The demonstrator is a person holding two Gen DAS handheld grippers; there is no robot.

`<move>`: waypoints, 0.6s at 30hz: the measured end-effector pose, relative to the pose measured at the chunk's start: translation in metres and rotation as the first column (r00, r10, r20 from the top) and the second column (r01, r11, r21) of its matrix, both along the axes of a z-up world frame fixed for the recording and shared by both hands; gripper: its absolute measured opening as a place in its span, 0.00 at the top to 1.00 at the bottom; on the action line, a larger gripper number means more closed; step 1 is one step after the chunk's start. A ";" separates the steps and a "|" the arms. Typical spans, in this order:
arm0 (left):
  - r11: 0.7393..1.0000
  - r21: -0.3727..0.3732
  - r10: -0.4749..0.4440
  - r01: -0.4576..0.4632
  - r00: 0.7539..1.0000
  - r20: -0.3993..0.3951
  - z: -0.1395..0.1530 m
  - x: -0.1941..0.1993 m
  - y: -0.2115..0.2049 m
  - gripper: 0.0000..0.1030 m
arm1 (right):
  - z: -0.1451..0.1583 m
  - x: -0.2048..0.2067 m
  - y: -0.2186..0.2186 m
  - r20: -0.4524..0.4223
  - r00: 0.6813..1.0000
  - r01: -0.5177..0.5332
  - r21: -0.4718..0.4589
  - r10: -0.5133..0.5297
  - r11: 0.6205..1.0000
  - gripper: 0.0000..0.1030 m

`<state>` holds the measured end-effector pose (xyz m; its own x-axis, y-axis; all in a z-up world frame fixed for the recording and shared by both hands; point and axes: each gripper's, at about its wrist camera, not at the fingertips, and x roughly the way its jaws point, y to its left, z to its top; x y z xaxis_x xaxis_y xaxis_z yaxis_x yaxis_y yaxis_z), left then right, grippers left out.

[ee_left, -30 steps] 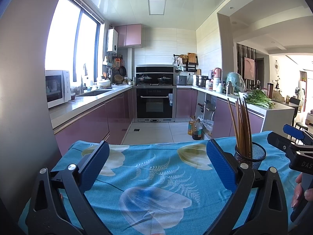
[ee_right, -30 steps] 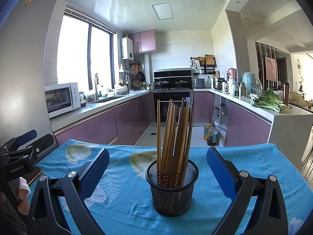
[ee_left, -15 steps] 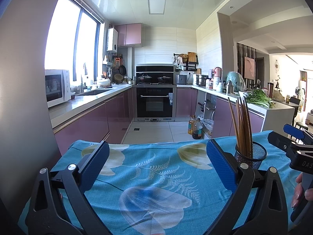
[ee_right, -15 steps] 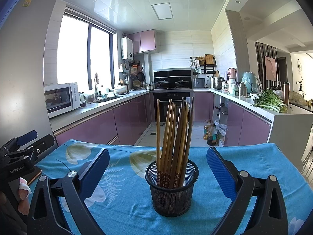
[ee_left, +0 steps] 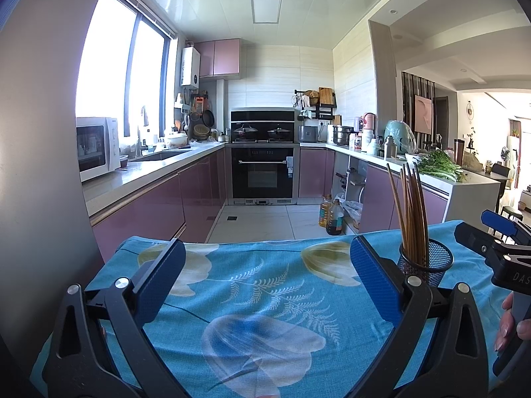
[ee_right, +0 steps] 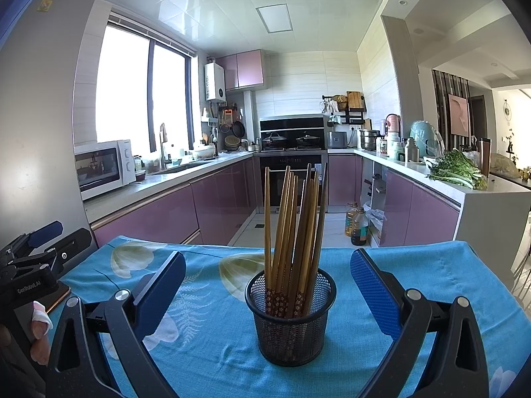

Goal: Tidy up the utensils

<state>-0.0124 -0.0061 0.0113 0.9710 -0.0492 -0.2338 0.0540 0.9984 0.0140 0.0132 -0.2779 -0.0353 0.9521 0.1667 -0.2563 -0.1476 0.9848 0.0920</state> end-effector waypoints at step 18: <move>1.000 0.000 0.000 0.000 1.000 -0.004 -0.002 0.001 -0.001 0.05 | -0.001 0.001 0.000 0.000 1.000 0.001 0.002 -0.001 1.000 0.07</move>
<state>-0.0115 -0.0073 0.0089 0.9700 -0.0493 -0.2379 0.0542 0.9984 0.0141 0.0138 -0.2776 -0.0366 0.9523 0.1659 -0.2563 -0.1462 0.9847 0.0944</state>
